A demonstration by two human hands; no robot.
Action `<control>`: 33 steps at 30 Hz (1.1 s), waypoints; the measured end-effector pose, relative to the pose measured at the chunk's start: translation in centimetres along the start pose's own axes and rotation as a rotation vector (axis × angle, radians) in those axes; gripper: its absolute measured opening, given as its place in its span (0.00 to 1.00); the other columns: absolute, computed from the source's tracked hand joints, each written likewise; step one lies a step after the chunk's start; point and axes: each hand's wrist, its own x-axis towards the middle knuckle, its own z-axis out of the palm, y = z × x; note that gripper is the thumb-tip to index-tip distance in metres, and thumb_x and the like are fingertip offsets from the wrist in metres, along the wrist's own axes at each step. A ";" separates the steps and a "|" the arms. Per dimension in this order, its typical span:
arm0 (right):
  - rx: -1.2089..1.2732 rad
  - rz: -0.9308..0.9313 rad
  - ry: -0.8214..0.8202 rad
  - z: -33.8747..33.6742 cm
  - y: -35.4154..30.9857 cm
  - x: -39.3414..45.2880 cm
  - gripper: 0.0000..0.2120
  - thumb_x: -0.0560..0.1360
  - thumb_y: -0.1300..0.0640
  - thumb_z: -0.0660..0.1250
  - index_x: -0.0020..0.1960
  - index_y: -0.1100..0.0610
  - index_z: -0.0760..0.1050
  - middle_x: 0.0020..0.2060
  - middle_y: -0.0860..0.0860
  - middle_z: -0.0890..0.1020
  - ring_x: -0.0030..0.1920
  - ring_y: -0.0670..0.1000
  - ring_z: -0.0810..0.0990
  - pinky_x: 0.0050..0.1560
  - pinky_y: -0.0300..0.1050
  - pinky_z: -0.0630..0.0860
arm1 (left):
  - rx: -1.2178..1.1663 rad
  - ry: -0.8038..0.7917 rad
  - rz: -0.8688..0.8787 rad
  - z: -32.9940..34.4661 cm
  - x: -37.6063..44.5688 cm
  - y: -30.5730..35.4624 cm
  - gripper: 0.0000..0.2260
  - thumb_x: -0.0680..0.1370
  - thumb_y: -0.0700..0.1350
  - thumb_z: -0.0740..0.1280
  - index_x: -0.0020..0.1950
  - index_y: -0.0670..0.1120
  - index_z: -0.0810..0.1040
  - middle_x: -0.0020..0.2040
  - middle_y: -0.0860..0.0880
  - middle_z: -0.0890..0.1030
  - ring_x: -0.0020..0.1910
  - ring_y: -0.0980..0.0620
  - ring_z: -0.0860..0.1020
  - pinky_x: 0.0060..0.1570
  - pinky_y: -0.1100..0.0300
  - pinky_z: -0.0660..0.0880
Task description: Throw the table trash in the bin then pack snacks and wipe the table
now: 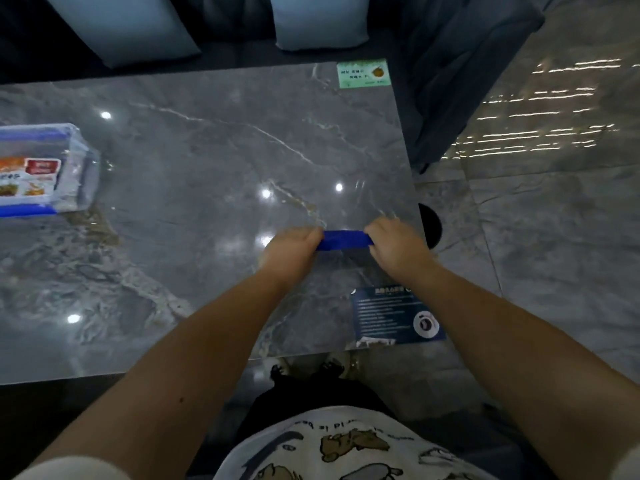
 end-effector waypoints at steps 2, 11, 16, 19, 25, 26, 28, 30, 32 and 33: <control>-0.043 -0.061 -0.044 1.3 0.1 -0.8 0.04 0.68 0.65 0.67 0.42 0.61 0.74 0.39 0.59 0.77 0.36 0.60 0.76 0.34 0.52 0.73 | 0.016 -0.104 0.004 1.1 -0.9 0.3 0.09 0.73 0.39 0.66 0.53 0.41 0.77 0.52 0.38 0.80 0.49 0.37 0.78 0.45 0.50 0.71; -0.126 -0.131 -0.322 3.1 -0.7 -8.4 0.24 0.74 0.46 0.64 0.65 0.59 0.74 0.67 0.58 0.74 0.67 0.57 0.73 0.63 0.59 0.70 | 0.152 -0.352 0.119 5.7 -8.5 0.0 0.27 0.79 0.56 0.50 0.72 0.43 0.67 0.74 0.43 0.65 0.73 0.45 0.64 0.70 0.45 0.60; -0.168 -0.072 -0.390 3.0 -2.0 -9.8 0.31 0.76 0.41 0.51 0.68 0.61 0.70 0.69 0.59 0.71 0.69 0.58 0.70 0.66 0.61 0.67 | 0.243 -0.373 0.133 5.7 -9.8 0.5 0.31 0.78 0.60 0.38 0.78 0.46 0.46 0.76 0.48 0.39 0.77 0.48 0.43 0.72 0.47 0.37; -0.172 -0.041 -0.388 3.0 -2.7 -9.8 0.32 0.75 0.41 0.51 0.67 0.62 0.71 0.68 0.60 0.72 0.68 0.58 0.71 0.65 0.61 0.67 | 0.233 -0.369 0.134 5.5 -9.4 0.5 0.31 0.78 0.60 0.38 0.78 0.46 0.44 0.77 0.49 0.38 0.77 0.48 0.39 0.71 0.47 0.35; -0.161 -0.040 -0.281 2.4 -3.0 -9.5 0.29 0.74 0.42 0.53 0.62 0.61 0.76 0.62 0.58 0.78 0.62 0.58 0.77 0.61 0.61 0.72 | 0.197 -0.404 0.106 4.7 -8.9 0.3 0.28 0.81 0.58 0.46 0.78 0.47 0.46 0.79 0.47 0.43 0.77 0.47 0.41 0.72 0.47 0.38; -0.154 -0.052 -0.241 2.5 -2.9 -9.5 0.28 0.74 0.43 0.53 0.61 0.61 0.77 0.61 0.58 0.79 0.61 0.58 0.78 0.61 0.61 0.73 | 0.186 -0.405 0.091 4.4 -8.9 0.3 0.28 0.81 0.57 0.47 0.78 0.47 0.46 0.79 0.47 0.43 0.77 0.48 0.42 0.73 0.47 0.38; -0.118 -0.055 -0.185 2.4 -2.9 -9.4 0.25 0.73 0.44 0.55 0.59 0.60 0.77 0.57 0.57 0.81 0.57 0.58 0.79 0.60 0.60 0.73 | 0.159 -0.400 0.049 4.2 -8.9 0.2 0.28 0.81 0.57 0.47 0.78 0.46 0.48 0.79 0.46 0.45 0.77 0.48 0.45 0.73 0.48 0.41; -0.085 -0.066 -0.102 2.4 -2.8 -9.2 0.21 0.73 0.47 0.60 0.57 0.59 0.78 0.53 0.56 0.82 0.55 0.57 0.80 0.59 0.59 0.74 | 0.118 -0.368 -0.016 3.7 -8.7 0.2 0.30 0.79 0.59 0.44 0.78 0.46 0.50 0.79 0.46 0.50 0.77 0.48 0.49 0.74 0.49 0.44; -0.060 -0.075 -0.039 2.2 -2.9 -8.9 0.18 0.71 0.49 0.64 0.55 0.59 0.79 0.51 0.54 0.82 0.53 0.56 0.80 0.59 0.58 0.74 | 0.056 -0.322 -0.093 3.1 -8.8 0.3 0.31 0.78 0.59 0.43 0.78 0.46 0.52 0.78 0.46 0.54 0.77 0.48 0.53 0.75 0.51 0.48; -0.047 -0.067 -0.033 1.9 -3.1 -8.7 0.17 0.70 0.50 0.66 0.54 0.59 0.79 0.50 0.54 0.82 0.52 0.56 0.80 0.59 0.58 0.74 | 0.020 -0.295 -0.137 2.7 -8.8 0.3 0.29 0.79 0.58 0.47 0.77 0.45 0.54 0.78 0.45 0.56 0.76 0.48 0.54 0.75 0.51 0.50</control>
